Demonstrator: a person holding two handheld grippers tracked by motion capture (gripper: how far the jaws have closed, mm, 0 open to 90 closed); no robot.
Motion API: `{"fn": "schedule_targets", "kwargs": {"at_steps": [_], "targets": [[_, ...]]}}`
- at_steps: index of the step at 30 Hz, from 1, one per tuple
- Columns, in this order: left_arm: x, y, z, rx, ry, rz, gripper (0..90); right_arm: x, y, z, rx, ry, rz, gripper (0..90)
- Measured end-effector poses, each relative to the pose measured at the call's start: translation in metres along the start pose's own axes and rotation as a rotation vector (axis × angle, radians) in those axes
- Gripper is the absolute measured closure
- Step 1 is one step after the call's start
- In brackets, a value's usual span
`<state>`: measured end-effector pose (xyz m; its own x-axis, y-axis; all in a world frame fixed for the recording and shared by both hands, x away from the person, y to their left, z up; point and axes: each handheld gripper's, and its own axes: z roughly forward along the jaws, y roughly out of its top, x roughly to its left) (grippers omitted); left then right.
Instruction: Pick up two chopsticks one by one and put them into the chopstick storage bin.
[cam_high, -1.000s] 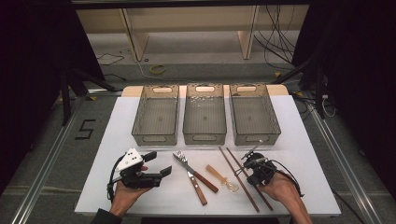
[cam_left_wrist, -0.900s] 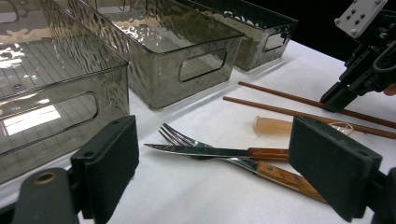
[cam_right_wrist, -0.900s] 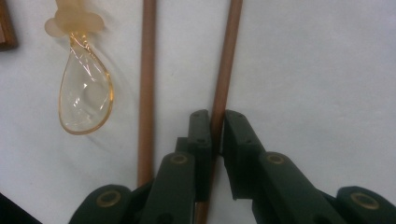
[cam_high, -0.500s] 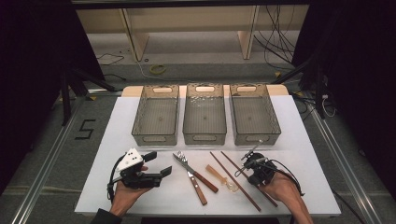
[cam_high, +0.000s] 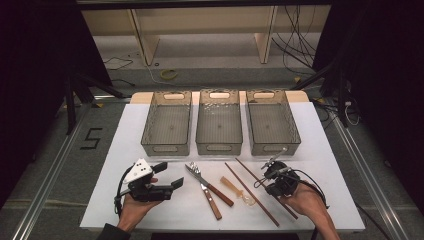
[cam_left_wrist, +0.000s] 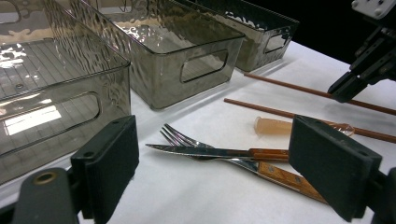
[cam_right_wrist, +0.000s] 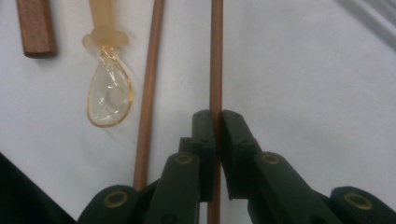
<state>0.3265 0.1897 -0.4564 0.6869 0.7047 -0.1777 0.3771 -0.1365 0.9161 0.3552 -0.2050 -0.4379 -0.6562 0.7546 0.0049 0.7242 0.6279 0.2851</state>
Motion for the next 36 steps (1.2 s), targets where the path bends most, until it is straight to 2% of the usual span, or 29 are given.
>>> {"fn": "schedule_targets", "kwargs": {"at_steps": [6,9,11,15,16,17,18,19,22,24,25,26,27,28,30,33,34,35,36], "targets": [[0.001,0.0,0.0,-0.002,0.003,-0.005,15.6,0.006,0.005,-0.013,-0.056,0.007,-0.025,85.0],[0.002,0.001,-0.001,-0.001,0.016,0.008,15.6,0.009,0.008,-0.016,-0.063,0.018,-0.043,85.0],[0.004,0.002,-0.002,-0.009,0.016,-0.008,15.6,0.017,0.015,-0.019,-0.07,0.032,-0.088,84.9],[0.005,0.006,-0.003,0.012,0.005,0.016,15.7,0.032,0.026,-0.021,-0.067,0.056,-0.165,85.0],[0.003,0.01,-0.002,0.037,-0.017,0.038,15.7,0.036,0.028,-0.021,-0.066,0.059,-0.185,84.9],[0.003,0.01,-0.002,0.037,-0.017,0.038,15.7,0.036,0.028,-0.021,-0.066,0.059,-0.185,84.9],[0.0,0.015,-0.001,0.064,-0.032,0.075,15.7,0.044,0.033,-0.021,-0.062,0.067,-0.227,85.0],[0.0,0.015,-0.001,0.064,-0.032,0.075,15.7,0.048,0.035,-0.022,-0.062,0.075,-0.246,84.9],[-0.003,0.022,0.002,0.11,-0.076,0.108,15.7,0.057,0.039,-0.022,-0.055,0.078,-0.328,85.0],[-0.006,0.027,0.006,0.144,-0.09,0.139,15.7,0.062,0.041,-0.023,-0.059,0.084,-0.371,84.9],[-0.008,0.03,0.01,0.173,-0.109,0.176,15.7,0.065,0.042,-0.023,-0.06,0.084,-0.369,85.0],[-0.008,0.03,0.01,0.173,-0.109,0.176,15.8,0.066,0.043,-0.023,-0.054,0.082,-0.398,84.9],[-0.011,0.034,0.015,0.205,-0.127,0.206,15.7,0.068,0.043,-0.024,-0.049,0.083,-0.406,84.9],[-0.011,0.034,0.015,0.205,-0.127,0.206,15.8,0.068,0.043,-0.024,-0.049,0.083,-0.406,84.9],[-0.013,0.037,0.019,0.228,-0.156,0.228,15.8,0.07,0.044,-0.024,-0.051,0.087,-0.438,85.0],[-0.02,0.041,0.028,0.28,-0.188,0.277,15.7,0.078,0.046,-0.024,-0.051,0.092,-0.489,85.0],[-0.022,0.042,0.03,0.296,-0.197,0.303,16.3,0.08,0.047,-0.024,-0.047,0.092,-0.492,84.9],[-0.026,0.044,0.035,0.326,-0.222,0.347,18.2,0.082,0.047,-0.025,-0.041,0.095,-0.505,85.0],[-0.029,0.045,0.037,0.341,-0.233,0.359,19.6,0.083,0.048,-0.025,-0.039,0.098,-0.518,85.0]]}}
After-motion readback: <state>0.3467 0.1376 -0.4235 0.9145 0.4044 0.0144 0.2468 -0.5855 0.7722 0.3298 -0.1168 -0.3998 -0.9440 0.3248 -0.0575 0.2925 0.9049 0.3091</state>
